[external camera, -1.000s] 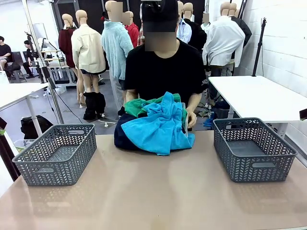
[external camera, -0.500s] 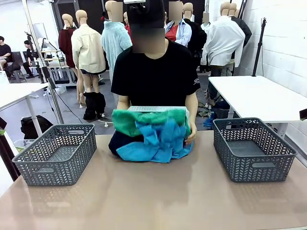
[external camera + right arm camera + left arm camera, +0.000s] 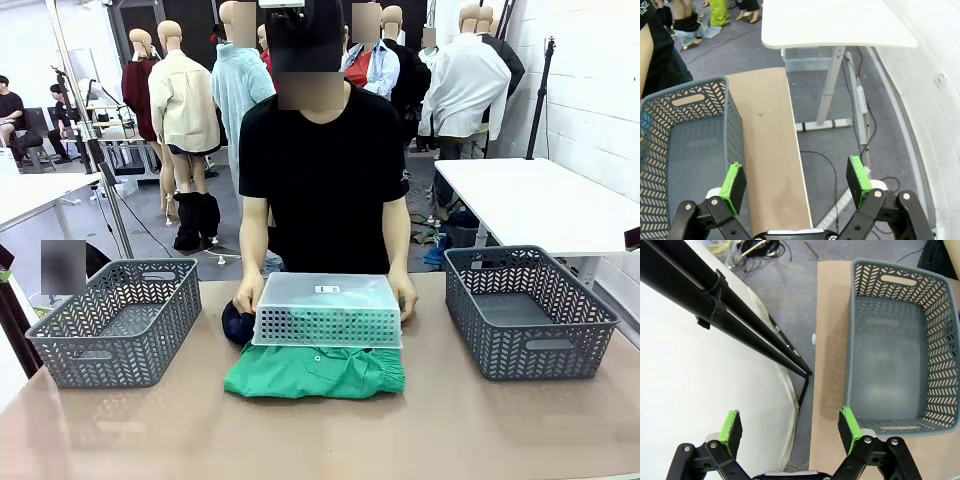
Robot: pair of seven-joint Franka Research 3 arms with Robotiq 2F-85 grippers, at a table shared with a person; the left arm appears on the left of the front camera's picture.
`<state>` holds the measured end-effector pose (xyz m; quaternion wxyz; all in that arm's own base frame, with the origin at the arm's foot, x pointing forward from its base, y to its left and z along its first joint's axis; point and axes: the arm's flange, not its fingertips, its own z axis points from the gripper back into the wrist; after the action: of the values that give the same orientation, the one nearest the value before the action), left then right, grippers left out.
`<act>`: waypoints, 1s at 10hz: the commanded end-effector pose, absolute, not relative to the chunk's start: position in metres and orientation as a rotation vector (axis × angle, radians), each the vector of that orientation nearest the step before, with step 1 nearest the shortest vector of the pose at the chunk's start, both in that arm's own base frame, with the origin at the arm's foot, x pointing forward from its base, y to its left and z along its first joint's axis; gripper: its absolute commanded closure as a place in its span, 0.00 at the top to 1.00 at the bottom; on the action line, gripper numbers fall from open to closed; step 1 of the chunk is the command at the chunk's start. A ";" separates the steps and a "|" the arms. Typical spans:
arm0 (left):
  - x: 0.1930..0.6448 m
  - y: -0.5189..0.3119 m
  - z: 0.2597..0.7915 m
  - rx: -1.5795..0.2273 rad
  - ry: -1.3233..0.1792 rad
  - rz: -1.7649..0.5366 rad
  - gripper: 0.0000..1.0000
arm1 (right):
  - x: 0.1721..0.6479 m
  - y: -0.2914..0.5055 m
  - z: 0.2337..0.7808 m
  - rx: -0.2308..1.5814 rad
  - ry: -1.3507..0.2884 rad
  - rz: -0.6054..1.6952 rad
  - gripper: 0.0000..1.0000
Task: Sort the tops and bottoms.
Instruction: Lift clothes from the center of the table with your left hand.
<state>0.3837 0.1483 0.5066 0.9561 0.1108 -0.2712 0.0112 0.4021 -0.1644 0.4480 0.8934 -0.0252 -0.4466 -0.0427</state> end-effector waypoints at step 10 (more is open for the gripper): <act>0.381 0.148 0.506 0.238 -0.548 0.025 1.00 | 0.401 -0.163 0.451 -0.061 -0.924 -0.084 1.00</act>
<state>0.3837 0.1483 0.5066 0.9561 0.1108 -0.2712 0.0112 0.4021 -0.1644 0.4480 0.8934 -0.0252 -0.4466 -0.0427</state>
